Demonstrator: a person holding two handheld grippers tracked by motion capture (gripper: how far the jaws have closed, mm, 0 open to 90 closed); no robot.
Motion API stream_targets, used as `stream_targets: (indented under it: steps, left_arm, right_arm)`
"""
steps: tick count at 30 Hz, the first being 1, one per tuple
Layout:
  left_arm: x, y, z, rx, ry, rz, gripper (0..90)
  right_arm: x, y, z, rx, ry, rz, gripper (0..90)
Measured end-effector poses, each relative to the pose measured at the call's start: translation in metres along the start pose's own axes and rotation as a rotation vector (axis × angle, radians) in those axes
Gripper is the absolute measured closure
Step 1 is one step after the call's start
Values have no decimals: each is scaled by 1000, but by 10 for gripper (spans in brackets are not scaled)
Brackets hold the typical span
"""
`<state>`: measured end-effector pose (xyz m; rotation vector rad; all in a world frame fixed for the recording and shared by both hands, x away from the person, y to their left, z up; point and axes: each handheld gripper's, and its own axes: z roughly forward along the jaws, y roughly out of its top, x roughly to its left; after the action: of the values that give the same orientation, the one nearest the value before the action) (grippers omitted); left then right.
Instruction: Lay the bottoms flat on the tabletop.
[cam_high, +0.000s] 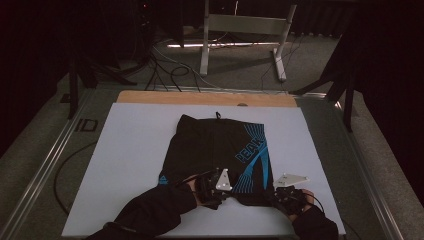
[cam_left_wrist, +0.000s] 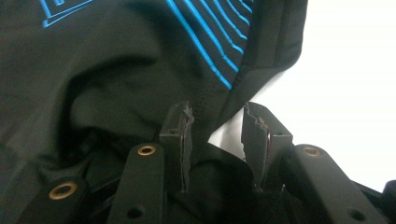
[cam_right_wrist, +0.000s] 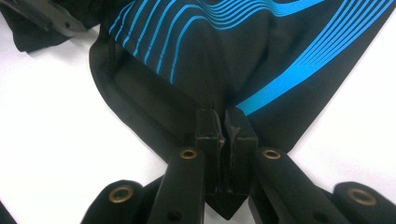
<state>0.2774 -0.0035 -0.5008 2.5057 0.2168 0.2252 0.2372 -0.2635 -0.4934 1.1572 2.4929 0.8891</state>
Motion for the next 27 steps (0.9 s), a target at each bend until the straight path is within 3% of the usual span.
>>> stream_targets:
  steps: [3,8,12,16,23,27]
  left_arm:
    - [0,1,3,10,10,5,650]
    - [2,2,7,9,49,-1,768]
    - [1,2,9,9,84,22,853]
    - [2,4,6,-1,79,18,900]
    - [3,10,-23,-75,72,-2,900]
    - [0,14,-44,-102,68,-1,900]
  right_arm:
    - [0,0,0,-4,2,0,863]
    - [0,0,-1,-8,2,-4,863]
    - [0,1,-1,-9,1,-2,863]
    - [0,1,-2,-14,4,2,863]
    - [-1,2,-8,-41,3,5,863]
    - [0,6,-19,-78,3,7,862]
